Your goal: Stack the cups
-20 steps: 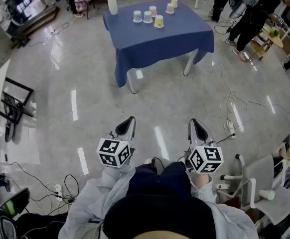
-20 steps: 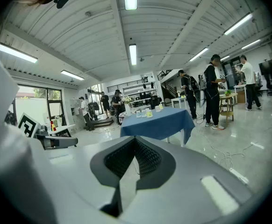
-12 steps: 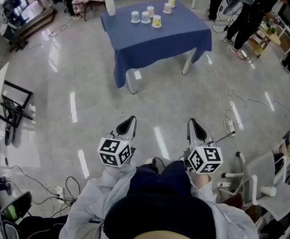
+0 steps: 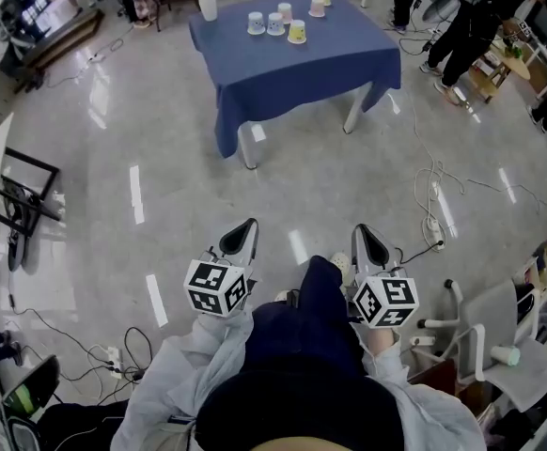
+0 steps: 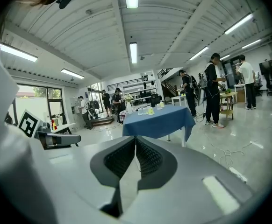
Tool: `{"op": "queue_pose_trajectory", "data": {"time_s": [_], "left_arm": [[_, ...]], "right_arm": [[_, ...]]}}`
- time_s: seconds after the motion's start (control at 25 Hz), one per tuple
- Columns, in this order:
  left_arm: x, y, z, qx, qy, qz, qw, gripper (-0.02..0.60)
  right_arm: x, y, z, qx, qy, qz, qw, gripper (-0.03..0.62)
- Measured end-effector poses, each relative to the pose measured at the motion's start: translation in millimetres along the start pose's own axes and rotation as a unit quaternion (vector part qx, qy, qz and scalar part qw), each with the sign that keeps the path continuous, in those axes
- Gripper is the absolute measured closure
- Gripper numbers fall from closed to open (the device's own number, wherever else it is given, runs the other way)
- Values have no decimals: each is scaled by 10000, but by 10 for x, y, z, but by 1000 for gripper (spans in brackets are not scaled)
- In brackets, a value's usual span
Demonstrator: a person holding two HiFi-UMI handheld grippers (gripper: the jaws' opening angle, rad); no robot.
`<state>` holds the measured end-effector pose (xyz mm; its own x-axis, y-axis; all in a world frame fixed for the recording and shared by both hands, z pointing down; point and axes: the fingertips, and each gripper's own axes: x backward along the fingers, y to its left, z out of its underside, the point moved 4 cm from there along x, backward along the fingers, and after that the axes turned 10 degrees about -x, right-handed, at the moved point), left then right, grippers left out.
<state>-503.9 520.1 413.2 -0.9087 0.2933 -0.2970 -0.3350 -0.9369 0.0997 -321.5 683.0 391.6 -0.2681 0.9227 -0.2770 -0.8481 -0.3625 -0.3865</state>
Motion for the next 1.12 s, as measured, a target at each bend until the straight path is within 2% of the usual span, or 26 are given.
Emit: {"op": "queue_pose_trajectory", "data": {"time_s": [0.24, 0.28, 0.36, 0.44, 0.48, 0.6, 1.12], "left_arm": [[-195, 120, 47, 75, 91, -10, 9999, 583], [-261, 145, 34, 87, 91, -24, 9999, 583], [-418, 213, -10, 87, 80, -58, 9999, 583], [-579, 310, -69, 83, 70, -97, 9999, 583], [-653, 362, -104, 84, 66, -115, 9999, 583], [-892, 554, -227, 99, 75, -181, 9998, 583], [-2192, 1299, -778, 151, 86, -414, 9990, 583]], "right_arm": [[-266, -21, -18, 19, 92, -113, 9999, 582], [-332, -57, -34, 25, 121, -135, 9998, 556], [-501, -145, -105, 35, 127, -174, 9998, 454], [-705, -225, -204, 36, 92, -197, 9998, 310], [-808, -262, -254, 36, 78, -196, 9998, 263], [-1152, -372, -411, 22, 39, -173, 9998, 187], [-2657, -887, -1043, 109, 317, -519, 9981, 174]]}}
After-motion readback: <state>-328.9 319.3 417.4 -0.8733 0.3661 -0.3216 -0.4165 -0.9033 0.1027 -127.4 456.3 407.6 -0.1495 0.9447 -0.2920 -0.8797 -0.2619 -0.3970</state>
